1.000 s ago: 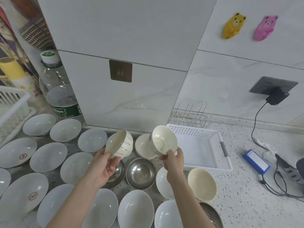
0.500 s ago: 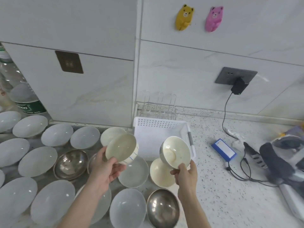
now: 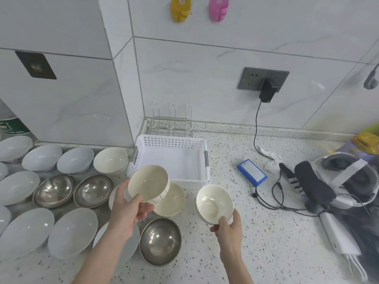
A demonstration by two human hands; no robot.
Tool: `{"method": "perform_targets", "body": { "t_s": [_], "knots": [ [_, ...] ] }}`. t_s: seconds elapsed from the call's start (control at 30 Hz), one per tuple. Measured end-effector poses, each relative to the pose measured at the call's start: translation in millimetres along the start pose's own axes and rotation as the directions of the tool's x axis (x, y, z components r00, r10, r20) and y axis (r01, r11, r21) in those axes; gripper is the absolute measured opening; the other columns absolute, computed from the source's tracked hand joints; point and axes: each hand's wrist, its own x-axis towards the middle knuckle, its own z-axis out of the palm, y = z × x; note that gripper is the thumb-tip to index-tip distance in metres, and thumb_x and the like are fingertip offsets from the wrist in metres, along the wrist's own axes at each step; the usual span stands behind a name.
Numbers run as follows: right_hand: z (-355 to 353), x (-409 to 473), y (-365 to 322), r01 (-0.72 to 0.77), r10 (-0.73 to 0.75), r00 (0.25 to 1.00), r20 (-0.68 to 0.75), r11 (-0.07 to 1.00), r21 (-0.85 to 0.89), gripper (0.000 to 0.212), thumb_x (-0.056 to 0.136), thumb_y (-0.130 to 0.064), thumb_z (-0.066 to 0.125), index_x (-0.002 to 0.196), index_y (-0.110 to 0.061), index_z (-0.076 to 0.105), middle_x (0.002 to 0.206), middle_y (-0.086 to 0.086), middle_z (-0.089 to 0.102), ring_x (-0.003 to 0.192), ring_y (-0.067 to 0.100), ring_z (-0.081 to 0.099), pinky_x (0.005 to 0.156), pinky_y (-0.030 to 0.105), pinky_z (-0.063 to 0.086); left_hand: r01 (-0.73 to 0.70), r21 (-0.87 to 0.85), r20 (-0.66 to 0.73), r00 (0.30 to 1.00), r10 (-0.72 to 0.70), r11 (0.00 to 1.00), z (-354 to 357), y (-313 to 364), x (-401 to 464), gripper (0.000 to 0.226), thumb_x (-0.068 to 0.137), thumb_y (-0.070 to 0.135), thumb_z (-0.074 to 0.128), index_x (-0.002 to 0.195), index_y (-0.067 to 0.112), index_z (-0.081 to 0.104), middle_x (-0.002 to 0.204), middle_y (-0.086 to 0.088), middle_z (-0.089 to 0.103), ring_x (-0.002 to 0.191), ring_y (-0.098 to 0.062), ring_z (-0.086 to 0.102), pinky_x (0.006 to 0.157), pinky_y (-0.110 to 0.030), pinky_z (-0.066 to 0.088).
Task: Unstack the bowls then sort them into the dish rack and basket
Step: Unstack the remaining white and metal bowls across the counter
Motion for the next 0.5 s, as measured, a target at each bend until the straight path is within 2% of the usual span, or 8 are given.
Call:
{"method": "perform_targets", "body": {
  "t_s": [0.13, 0.27, 0.5],
  "knots": [
    [-2, 7, 6, 0.01, -0.003, 0.997, 0.082, 0.996, -0.086, 0.054, 0.09, -0.006, 0.042, 0.139, -0.029, 0.04, 0.087, 0.013, 0.07, 0.055, 0.013, 0.063, 0.055, 0.029, 0.048, -0.003, 0.028, -0.011, 1.0, 0.004, 1.0, 7, -6, -8, 0.058, 0.093, 0.001, 0.053, 0.135, 0.04, 0.043, 0.065, -0.013, 0.073, 0.055, -0.022, 0.072, 0.038, -0.02, 0.045],
    [0, 15, 7, 0.01, 0.01, 0.99, 0.138, 0.99, -0.142, 0.057, 0.091, -0.006, 0.041, 0.143, -0.029, 0.038, 0.095, 0.016, 0.069, 0.054, 0.01, 0.062, 0.053, 0.025, 0.046, -0.004, 0.033, -0.026, 1.0, 0.005, 0.999, 11, -7, -13, 0.058, 0.093, 0.0, 0.052, 0.134, 0.041, 0.044, 0.078, -0.02, 0.07, 0.055, -0.023, 0.073, 0.038, -0.019, 0.046],
    [4, 25, 7, 0.004, 0.017, 0.986, 0.165, 0.992, -0.13, 0.06, 0.089, -0.004, 0.042, 0.144, -0.028, 0.036, 0.087, 0.01, 0.069, 0.059, 0.015, 0.065, 0.056, 0.029, 0.049, -0.017, 0.056, -0.034, 0.999, 0.019, 0.998, 12, -9, -19, 0.058, 0.092, -0.001, 0.052, 0.133, 0.04, 0.044, 0.075, -0.019, 0.071, 0.056, -0.023, 0.073, 0.039, -0.02, 0.045]
  ]
}}
